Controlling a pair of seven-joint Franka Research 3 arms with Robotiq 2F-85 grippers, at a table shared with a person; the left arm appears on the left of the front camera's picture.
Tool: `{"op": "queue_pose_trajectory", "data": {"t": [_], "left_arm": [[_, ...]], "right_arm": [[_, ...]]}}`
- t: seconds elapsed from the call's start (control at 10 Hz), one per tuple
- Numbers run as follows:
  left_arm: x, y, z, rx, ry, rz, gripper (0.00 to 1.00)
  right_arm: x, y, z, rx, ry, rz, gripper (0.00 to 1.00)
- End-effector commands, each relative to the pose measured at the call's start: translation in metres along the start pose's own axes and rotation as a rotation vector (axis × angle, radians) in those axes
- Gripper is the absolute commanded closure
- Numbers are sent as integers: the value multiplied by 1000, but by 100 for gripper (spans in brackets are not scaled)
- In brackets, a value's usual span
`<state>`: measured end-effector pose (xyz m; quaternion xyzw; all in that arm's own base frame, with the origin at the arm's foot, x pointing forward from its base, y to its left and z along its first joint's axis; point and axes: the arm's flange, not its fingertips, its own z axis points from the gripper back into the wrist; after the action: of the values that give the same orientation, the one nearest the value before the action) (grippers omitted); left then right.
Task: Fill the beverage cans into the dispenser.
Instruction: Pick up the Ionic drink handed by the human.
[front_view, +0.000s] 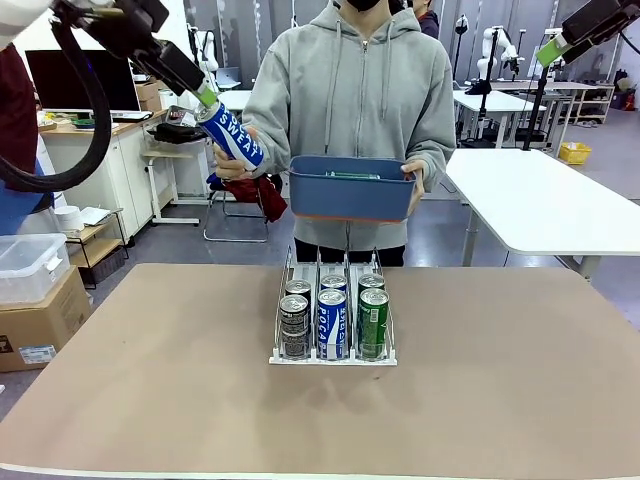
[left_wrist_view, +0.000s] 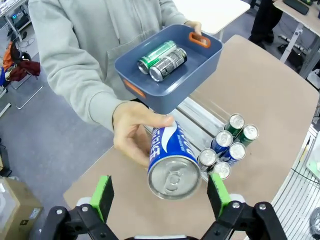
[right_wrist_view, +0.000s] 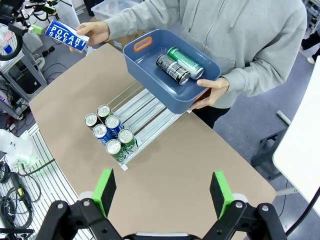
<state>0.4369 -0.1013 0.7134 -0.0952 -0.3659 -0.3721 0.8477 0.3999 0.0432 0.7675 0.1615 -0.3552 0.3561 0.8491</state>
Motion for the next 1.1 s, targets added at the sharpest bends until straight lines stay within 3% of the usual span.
{"op": "queue_pose_trajectory", "data": {"t": [0.0,0.4,0.8,1.0], "left_arm": [[-4,-2,-10,17,24,-7,0],[-7,0,-26,-43,-2,-7,0],[-8,2,-35,-28,-18,55,0],[-4,-1,-29,-38,25,13,0]], "right_arm": [[-1,0,0,-4,-8,-3,0],[-1,0,0,-4,-8,-3,0],[-1,0,0,-4,-8,-3,0],[-1,0,0,-4,-8,-3,0]]}}
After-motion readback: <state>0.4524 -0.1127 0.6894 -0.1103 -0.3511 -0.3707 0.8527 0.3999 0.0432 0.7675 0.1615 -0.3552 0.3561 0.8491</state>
